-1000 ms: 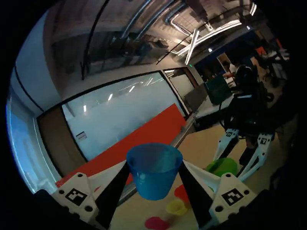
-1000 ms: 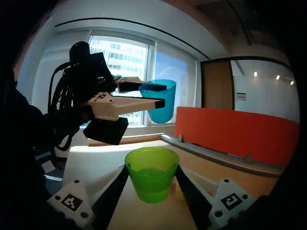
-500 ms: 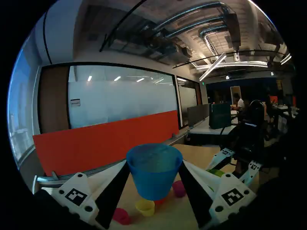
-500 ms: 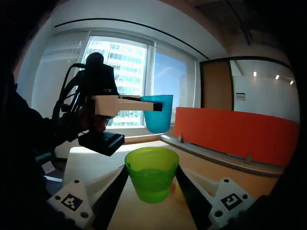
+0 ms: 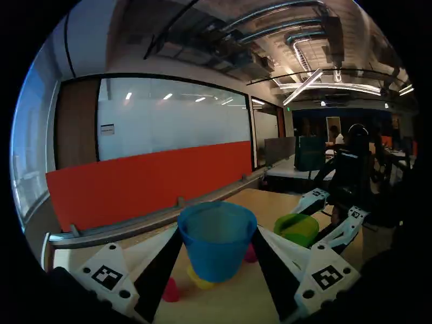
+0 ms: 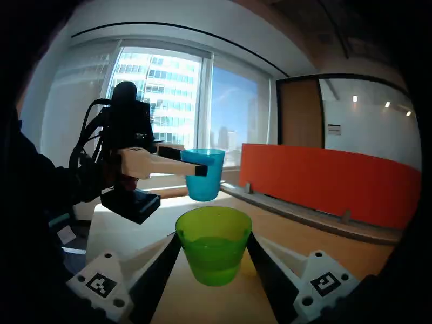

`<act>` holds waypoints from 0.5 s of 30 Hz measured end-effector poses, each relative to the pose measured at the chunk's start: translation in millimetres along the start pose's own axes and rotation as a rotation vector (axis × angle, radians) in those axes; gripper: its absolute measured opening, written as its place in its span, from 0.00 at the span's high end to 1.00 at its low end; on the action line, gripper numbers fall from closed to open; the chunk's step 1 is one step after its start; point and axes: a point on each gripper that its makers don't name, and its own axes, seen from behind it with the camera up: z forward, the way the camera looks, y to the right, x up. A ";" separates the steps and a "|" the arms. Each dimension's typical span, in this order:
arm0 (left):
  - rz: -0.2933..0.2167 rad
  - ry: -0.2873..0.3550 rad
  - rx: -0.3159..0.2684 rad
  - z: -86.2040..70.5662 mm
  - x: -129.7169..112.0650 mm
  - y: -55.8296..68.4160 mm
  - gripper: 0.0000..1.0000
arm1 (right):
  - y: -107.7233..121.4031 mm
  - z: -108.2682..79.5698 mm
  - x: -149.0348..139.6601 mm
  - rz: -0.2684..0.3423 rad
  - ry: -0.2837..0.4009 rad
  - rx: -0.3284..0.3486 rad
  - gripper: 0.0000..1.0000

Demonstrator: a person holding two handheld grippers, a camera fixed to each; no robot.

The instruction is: Pour water

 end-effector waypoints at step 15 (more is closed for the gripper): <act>-0.006 -0.159 -0.012 -4.7 -79.3 -1.7 0.14 | 26.0 -14.2 -38.9 0.027 -0.119 -0.039 0.12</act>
